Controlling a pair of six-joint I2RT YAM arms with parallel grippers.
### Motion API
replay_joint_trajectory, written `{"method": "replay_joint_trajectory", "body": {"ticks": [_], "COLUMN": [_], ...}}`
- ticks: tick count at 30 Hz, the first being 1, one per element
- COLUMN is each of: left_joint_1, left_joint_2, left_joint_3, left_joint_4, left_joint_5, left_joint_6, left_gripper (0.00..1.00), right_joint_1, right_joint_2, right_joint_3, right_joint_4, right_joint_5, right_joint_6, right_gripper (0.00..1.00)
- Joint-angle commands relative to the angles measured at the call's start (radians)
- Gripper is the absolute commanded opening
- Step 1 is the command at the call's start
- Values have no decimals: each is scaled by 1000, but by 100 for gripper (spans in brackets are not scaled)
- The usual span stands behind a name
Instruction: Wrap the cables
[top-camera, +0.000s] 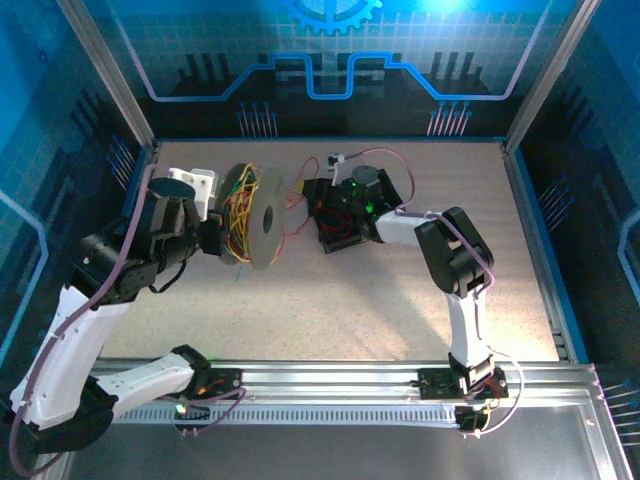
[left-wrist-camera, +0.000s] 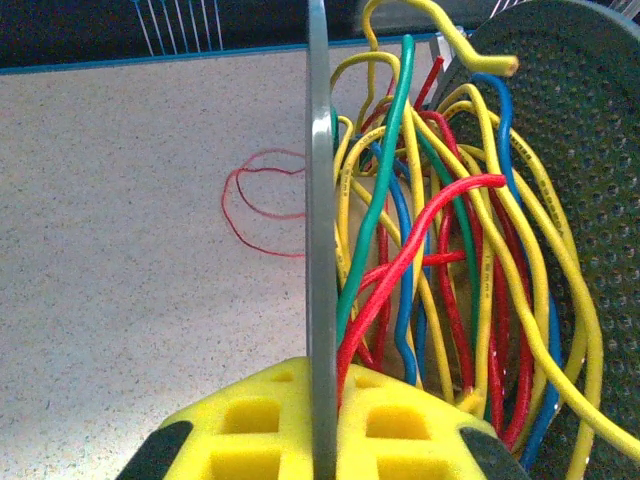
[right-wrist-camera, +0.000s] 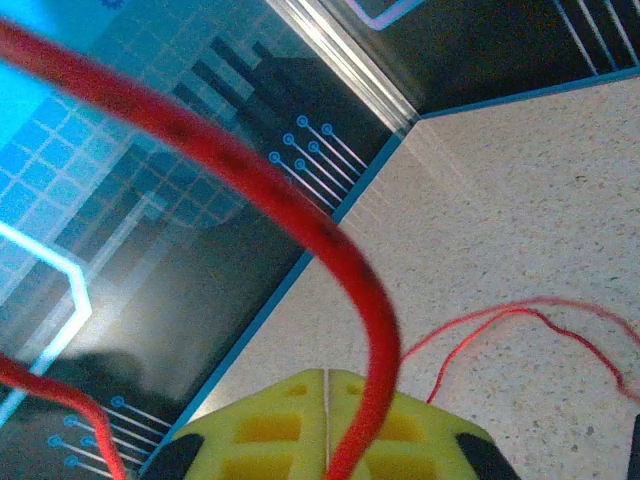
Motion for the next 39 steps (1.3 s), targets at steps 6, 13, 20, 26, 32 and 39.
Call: {"method": "replay_joint_trajectory", "body": {"ticks": [6,13,20,26,32,39], "left_joint_1": [-7,-25,-23,1,94,200], "left_joint_2": [-2,1,81,156,190,188], "left_joint_3": [-109,-197,-216,-167,-115,-98], "left_joint_4": [191,181,152,157,175,215], "left_joint_5": [166,108,-92,-175,-170,-175], "left_joint_6": [-34,-35,-32,-58,-102,-161], "left_gripper": [0,0,0,0,0,0], "right_joint_1": [-26,-3,156,309,448,547], "right_joint_2": [-215,-180,-257,-264,-297,-282], "right_joint_3": [200,610,794,909,926,984], "right_joint_4": [-528,-1086,-1389,-1616,-1753,-1943], "right_joint_5": [134,194,417,668,793,711], "right_joint_6": [-255,-448,-753,-924,-972,-865], "right_gripper": [0,0,0,0,0,0]}}
